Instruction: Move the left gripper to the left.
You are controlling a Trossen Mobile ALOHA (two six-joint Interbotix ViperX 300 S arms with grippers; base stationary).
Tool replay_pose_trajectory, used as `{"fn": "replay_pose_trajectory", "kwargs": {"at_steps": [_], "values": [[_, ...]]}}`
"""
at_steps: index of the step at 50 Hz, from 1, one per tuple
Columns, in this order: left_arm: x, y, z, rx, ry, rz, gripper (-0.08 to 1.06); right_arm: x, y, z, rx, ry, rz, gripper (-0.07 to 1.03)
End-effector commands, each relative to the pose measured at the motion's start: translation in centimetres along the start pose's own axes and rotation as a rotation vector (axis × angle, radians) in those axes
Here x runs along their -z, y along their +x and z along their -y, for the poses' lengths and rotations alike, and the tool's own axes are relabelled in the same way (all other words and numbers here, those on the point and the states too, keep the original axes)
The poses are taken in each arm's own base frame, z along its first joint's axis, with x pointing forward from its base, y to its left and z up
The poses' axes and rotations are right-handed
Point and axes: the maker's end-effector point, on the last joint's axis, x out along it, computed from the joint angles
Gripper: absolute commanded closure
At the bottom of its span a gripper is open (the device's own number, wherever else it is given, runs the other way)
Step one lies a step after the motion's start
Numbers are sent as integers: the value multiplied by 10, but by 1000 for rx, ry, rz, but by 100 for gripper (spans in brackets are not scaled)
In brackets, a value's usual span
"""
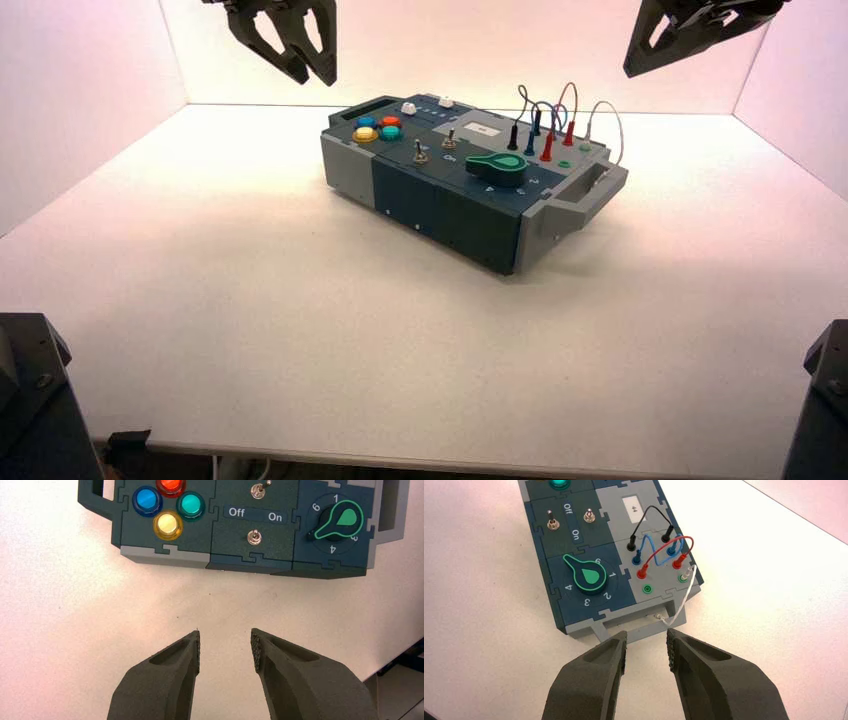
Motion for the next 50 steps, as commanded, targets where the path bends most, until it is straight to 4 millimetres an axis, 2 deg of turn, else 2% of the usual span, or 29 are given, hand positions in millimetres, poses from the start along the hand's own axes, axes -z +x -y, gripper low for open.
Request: {"fn": "replay_pose_trajectory", "kwargs": {"at_steps": [1,23,29,33,36,38,40,44,50], "values": [[-14,-10,0,-8,13,42,43,-9,-4,-1,-3,-7,29,52],[-14,-7,0,-7,12,36,43,-9,-4,-1,-3,-7,29,52],[-13,-6,-8,-26,12,31,44,-8,-4,-1,-3,-7,27,52],[-10,-5,-28,-62,-19,29,45,-8,-5,-1,-3,-6,32,52],[-6,-6,-55,-95,-87,29,45,-9,-6,-1,-3,-6,38,52],[-3,-7,-66,-108,-116,30,45,-9,-6,-1,-4,-6,40,52],[5,-11,-95,-137,-195,30,45,-10,-7,0,-3,-5,44,52],[17,-20,-134,-177,-310,35,45,-12,-9,0,-4,0,56,52],[36,-40,-180,-226,-451,51,45,-12,-12,0,-4,1,69,52]]}}
